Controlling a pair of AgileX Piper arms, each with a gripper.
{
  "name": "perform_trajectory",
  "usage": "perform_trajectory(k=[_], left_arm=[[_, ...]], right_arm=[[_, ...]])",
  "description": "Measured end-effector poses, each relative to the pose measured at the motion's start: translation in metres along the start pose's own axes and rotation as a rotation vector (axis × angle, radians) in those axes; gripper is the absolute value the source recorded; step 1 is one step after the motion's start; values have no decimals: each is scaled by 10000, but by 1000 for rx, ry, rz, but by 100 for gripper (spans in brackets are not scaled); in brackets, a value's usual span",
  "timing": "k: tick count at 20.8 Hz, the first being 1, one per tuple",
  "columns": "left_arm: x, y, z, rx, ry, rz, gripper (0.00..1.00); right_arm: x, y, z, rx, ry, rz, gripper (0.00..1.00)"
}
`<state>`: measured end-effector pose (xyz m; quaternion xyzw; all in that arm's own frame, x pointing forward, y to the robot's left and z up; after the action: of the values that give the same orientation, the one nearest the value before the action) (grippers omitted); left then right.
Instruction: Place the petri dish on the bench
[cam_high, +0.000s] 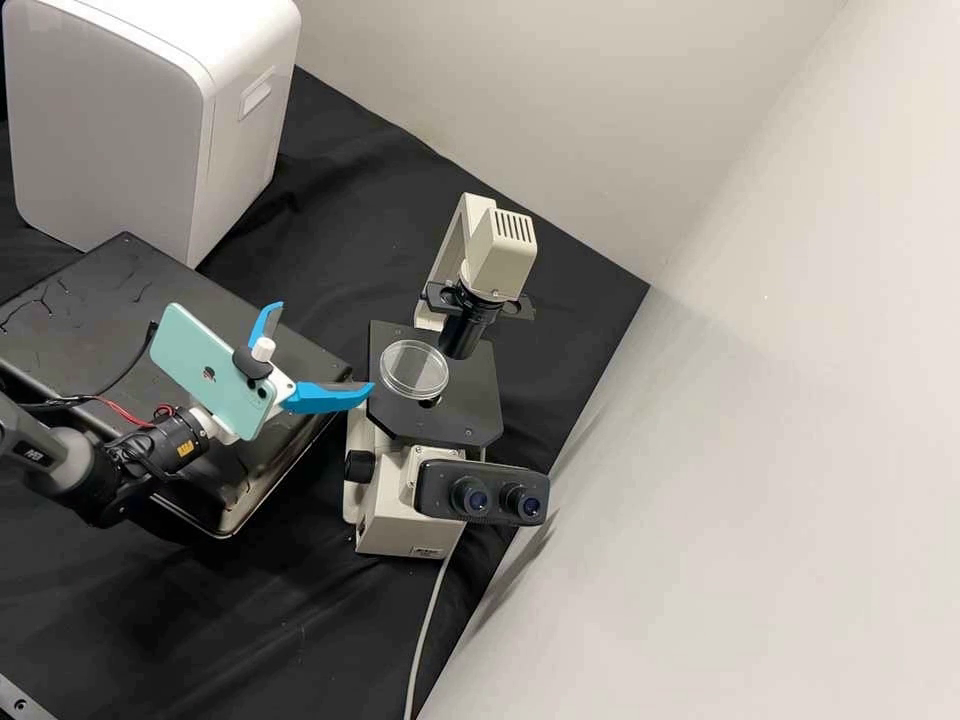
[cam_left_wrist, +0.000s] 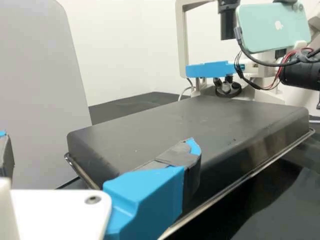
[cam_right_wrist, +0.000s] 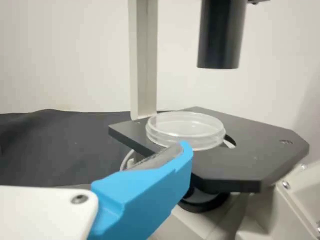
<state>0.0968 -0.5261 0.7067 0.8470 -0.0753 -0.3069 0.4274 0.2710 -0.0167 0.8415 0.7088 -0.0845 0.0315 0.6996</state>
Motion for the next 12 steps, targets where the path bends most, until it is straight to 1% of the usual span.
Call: perform_trajectory(k=[2,4,9,10,12], left_arm=[[0,0,0,0,0,0,100],[0,0,0,0,0,0,100],[9,5,-26,-1,17,3,100],[12,7,-36,0,22,4,100],[19,11,-57,-1,36,6,100]], right_arm=[[16,-7,46,-5,0,3,100],[53,7,99,-9,-10,7,100],[100,87,162,-19,-19,29,100],[101,93,166,-17,-20,31,100],[103,105,165,3,-19,36,100]])
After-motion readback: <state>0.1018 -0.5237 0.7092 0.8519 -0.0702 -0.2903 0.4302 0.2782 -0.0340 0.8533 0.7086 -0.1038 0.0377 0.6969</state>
